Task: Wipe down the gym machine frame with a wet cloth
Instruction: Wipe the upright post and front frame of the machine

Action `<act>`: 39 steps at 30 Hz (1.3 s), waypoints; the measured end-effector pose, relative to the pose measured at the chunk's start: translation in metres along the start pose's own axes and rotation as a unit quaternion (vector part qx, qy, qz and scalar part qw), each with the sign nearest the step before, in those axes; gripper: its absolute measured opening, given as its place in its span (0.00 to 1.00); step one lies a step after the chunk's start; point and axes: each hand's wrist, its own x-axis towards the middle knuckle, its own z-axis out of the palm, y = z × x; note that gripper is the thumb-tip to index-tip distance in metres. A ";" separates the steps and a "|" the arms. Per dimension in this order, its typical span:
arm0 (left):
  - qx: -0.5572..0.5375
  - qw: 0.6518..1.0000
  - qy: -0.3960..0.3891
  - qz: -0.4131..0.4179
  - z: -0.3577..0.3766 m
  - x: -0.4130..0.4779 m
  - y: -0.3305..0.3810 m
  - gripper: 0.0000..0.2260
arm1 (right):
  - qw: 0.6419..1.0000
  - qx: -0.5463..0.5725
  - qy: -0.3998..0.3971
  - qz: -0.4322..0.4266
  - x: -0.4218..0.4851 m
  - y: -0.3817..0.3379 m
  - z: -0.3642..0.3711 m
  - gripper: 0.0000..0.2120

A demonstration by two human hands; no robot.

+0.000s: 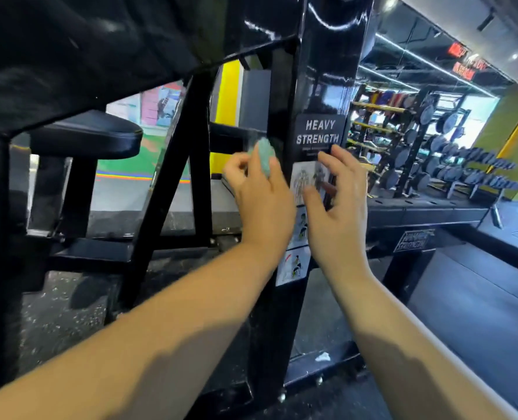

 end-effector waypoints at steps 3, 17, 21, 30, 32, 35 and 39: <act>0.045 0.987 -0.108 -0.113 -0.022 -0.048 -0.057 0.19 | 0.999 0.040 -0.003 0.033 -0.029 0.014 0.003 0.17; -0.094 0.959 -0.198 -0.179 -0.031 -0.116 -0.089 0.21 | 0.939 0.163 -0.085 0.291 -0.134 0.045 0.007 0.19; 0.035 0.939 -0.230 -0.254 -0.045 -0.131 -0.100 0.22 | 0.927 0.117 -0.074 0.348 -0.158 0.053 0.002 0.24; -0.054 0.927 -0.168 -0.332 -0.036 -0.141 -0.137 0.28 | 0.806 0.211 -0.064 0.549 -0.204 0.075 -0.004 0.16; -0.107 0.871 -0.124 -0.463 -0.043 -0.173 -0.167 0.23 | 0.782 0.208 -0.106 0.578 -0.212 0.089 0.002 0.19; -0.142 0.827 -0.103 -0.535 -0.048 -0.197 -0.189 0.20 | 0.763 0.165 -0.145 0.608 -0.222 0.112 0.001 0.19; -0.136 0.852 -0.103 -0.495 -0.042 -0.171 -0.183 0.27 | 0.718 0.180 -0.148 0.656 -0.224 0.136 -0.007 0.14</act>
